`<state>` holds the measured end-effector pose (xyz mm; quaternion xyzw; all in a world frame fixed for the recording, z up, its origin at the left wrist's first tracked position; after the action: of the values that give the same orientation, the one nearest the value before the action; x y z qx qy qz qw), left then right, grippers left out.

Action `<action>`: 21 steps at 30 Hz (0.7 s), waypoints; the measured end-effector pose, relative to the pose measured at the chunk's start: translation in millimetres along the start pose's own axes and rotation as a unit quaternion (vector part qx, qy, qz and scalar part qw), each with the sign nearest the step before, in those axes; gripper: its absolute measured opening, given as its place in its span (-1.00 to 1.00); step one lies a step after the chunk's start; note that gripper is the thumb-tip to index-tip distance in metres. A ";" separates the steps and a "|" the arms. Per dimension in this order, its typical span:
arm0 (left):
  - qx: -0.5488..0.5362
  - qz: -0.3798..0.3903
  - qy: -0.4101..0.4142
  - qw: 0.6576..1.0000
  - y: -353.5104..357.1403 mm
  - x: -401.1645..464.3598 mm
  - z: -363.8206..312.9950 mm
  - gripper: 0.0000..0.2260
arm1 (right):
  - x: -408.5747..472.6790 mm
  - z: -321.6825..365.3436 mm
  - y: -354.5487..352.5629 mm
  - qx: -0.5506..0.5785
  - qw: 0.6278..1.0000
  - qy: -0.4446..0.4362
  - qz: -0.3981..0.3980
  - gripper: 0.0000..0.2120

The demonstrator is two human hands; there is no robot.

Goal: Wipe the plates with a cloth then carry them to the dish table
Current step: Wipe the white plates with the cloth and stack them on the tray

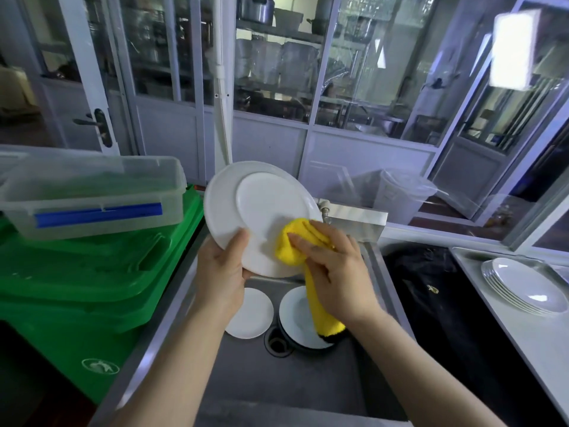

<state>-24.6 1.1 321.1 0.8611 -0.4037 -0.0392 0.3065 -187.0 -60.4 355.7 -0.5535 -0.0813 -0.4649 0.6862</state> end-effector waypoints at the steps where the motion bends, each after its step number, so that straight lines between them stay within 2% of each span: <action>1: 0.022 0.005 0.002 1.000 -1.6 -0.6 0.1 -0.78 | 4.9 -6.3 -2.7 -0.008 1.000 0.020 -0.002 -0.51; 5: 0.098 0.008 0.003 0.995 -10.4 -0.9 3.0 -0.74 | 18.0 -20.4 -14.4 -0.073 0.995 0.066 -0.003 -0.54; 9: 0.149 0.013 0.015 0.989 -10.4 -3.1 0.3 -0.75 | 5.1 1.4 -9.9 -0.080 0.997 -0.009 0.018 -0.58; 12: 0.212 0.073 0.016 0.974 -3.0 -8.0 -2.7 -0.72 | 3.1 22.6 -3.0 -0.044 0.997 -0.054 0.028 -0.60; 17: 0.248 0.114 0.022 0.962 -1.8 -21.7 -3.3 -0.45 | 35.0 -7.8 -17.6 -0.064 0.998 0.020 -0.002 -0.60; 19: 0.213 0.093 0.028 0.972 -3.5 -22.4 -7.3 -0.50 | 32.9 -22.7 -21.5 -0.082 0.995 0.063 -0.002 -0.59; 21: 0.178 0.061 0.025 0.982 -4.4 -20.6 -10.4 -0.72 | 20.9 -23.7 -20.0 -0.093 0.993 0.076 0.003 -0.58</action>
<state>-32.2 23.3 323.3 0.8761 -0.4487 0.0734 0.1605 -199.6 -90.8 373.6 -0.5785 0.0167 -0.5089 0.6373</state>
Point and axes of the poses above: each hand's wrist, its own x-axis towards the middle knuckle, its own y-axis out of the palm, z = x × y, the point moved 3 cm from there along x, towards the middle knuckle, and after that the axes turned 1 degree about x, right-handed, at the moved point
